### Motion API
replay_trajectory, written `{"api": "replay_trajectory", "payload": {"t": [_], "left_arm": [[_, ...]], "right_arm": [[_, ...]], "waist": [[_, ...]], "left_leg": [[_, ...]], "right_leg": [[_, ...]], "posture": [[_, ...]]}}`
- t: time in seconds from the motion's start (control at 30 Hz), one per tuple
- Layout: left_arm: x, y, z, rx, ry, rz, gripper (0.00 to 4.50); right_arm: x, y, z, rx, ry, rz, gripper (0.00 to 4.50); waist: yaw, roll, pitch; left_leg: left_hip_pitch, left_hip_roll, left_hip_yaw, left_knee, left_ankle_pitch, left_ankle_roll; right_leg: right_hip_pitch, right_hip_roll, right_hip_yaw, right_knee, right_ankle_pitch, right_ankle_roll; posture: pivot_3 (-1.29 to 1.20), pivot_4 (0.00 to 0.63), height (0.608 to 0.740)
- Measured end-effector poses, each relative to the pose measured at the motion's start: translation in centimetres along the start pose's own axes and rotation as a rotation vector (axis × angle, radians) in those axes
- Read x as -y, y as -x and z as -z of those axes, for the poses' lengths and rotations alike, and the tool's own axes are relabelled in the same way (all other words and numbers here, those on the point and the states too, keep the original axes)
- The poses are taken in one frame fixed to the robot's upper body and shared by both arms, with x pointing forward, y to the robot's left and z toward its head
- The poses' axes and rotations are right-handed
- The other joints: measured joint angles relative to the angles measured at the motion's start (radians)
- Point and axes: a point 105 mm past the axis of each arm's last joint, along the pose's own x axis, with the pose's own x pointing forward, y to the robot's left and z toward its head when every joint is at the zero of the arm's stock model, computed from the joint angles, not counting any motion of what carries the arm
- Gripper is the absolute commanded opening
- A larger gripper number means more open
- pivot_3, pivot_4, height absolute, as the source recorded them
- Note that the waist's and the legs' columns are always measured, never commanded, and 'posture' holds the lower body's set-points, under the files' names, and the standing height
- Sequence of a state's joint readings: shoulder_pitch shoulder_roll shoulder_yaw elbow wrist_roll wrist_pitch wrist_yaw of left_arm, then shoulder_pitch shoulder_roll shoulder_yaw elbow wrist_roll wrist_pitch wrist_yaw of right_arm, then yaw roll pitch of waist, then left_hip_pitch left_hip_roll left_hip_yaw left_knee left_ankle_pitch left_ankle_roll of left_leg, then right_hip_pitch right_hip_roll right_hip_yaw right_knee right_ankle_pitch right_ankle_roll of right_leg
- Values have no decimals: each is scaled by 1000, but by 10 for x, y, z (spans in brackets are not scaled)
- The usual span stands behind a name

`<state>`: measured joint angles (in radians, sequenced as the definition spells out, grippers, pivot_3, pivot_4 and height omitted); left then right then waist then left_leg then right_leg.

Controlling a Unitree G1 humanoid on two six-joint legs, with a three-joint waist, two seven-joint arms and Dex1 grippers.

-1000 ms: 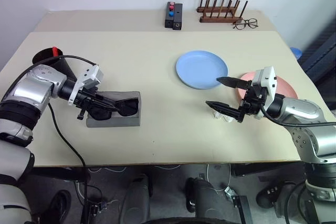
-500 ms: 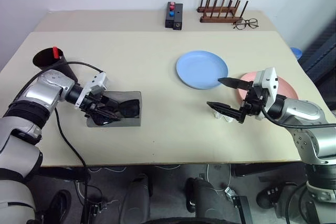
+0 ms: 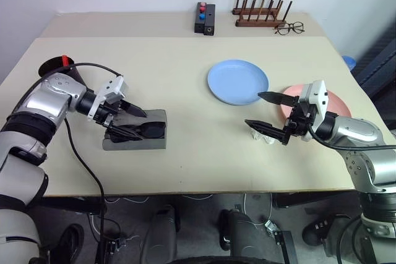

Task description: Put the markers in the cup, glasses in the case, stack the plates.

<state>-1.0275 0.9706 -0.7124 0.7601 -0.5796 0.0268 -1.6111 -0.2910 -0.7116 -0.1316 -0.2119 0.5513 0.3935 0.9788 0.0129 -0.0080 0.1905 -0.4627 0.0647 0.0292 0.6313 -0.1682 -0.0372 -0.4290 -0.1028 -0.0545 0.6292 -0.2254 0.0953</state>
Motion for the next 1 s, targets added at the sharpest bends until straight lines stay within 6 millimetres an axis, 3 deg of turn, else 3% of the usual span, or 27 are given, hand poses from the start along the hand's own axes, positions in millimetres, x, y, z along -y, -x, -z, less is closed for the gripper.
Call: {"api": "replay_trajectory", "payload": {"t": [0.17,0.37,0.47,0.63,0.8,0.9,1.0], "left_arm": [[3,14,-10,-9,-45,-25,4466],[25,39,-29,-8,-19,-36,4466],[32,43,-28,-8,-53,-51,4466],[29,45,-10,-69,-180,-158,4466],[37,39,-6,30,-106,-261,4466],[39,52,-18,143,-22,-349,3599],[48,59,-20,208,57,-367,2055]], "right_arm": [[0,0,0,0,1,-1,4500],[0,-2,-1,7,6,-5,4500],[0,-2,-1,7,5,-5,4500],[0,-4,-2,11,8,-10,4500],[1,-5,-2,9,7,-11,4500],[1,-6,-1,8,6,-15,4500],[0,-8,-1,9,7,-22,4500]], "waist": [[0,0,0],[-1,0,1],[0,0,0],[0,0,0],[-2,0,1],[-1,0,0],[-2,0,0]], "left_leg": [[0,0,0,0,0,0],[0,0,0,-1,0,0],[1,0,0,-1,0,0],[0,0,1,-1,0,0],[0,1,1,-1,0,0],[0,1,1,-1,0,0],[1,1,2,-2,0,0]], "right_leg": [[0,0,0,0,0,0],[0,0,0,0,0,0],[0,0,0,0,0,0],[0,0,0,0,0,0],[-1,0,0,0,0,0],[-1,0,0,0,0,0],[-1,0,0,-1,0,0]], "posture": [[0,150,740],[0,150,740],[0,150,740],[0,150,740],[0,150,740],[0,150,740],[0,150,740]]}}
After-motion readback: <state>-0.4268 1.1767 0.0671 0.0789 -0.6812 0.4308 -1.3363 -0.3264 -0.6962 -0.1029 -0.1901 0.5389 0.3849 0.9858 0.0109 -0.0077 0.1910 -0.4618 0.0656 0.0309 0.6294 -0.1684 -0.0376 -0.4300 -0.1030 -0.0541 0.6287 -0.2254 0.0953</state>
